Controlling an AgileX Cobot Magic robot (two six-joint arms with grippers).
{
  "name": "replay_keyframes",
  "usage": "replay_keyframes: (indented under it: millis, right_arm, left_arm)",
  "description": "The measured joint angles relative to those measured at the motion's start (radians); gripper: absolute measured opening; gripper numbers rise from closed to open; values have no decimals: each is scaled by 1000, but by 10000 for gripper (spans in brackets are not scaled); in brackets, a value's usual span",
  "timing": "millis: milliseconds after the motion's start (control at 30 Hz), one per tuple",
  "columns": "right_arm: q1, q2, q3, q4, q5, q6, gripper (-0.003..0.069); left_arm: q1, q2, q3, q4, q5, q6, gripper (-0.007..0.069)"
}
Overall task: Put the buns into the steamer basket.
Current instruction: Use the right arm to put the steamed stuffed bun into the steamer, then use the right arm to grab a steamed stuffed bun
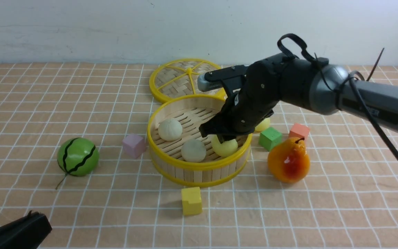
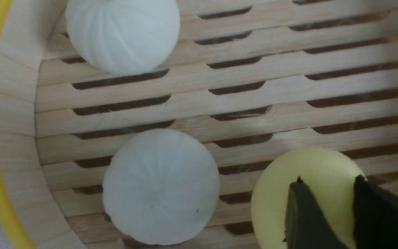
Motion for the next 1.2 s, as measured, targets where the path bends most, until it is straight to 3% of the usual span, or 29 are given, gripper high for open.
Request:
replay_keyframes:
  millis: [33,67,167,267,367,500,700,933,1200]
  right_arm:
    - [0,-1,-1,0,0,1,269]
    - [0,-6,-4,1,3,1,339]
    - [0,-35,-19,-3,19,4,454]
    - [-2,-83,-41,-56,30,0,507]
    - [-31,-110,-66,-133,55,31,493]
    - [-124,-68,-69,-165,62,87,398]
    - [-230,28,-70,-14,-24,35,324]
    - [-276,98,-137,186,-57,-69,323]
    - [-277,190,-233,216,-62,-86,323]
  left_arm:
    - [0,0,0,0,0,0,34]
    - [0,0,0,0,0,0,36]
    - [0,0,0,0,0,0,38]
    - [0,0,0,0,0,0,39]
    - [0,0,0,0,0,0,43]
    - [0,0,0,0,0,0,49]
    - [0,0,0,0,0,0,55]
    - [0,0,0,0,0,0,60]
    - [0,0,0,0,0,0,68]
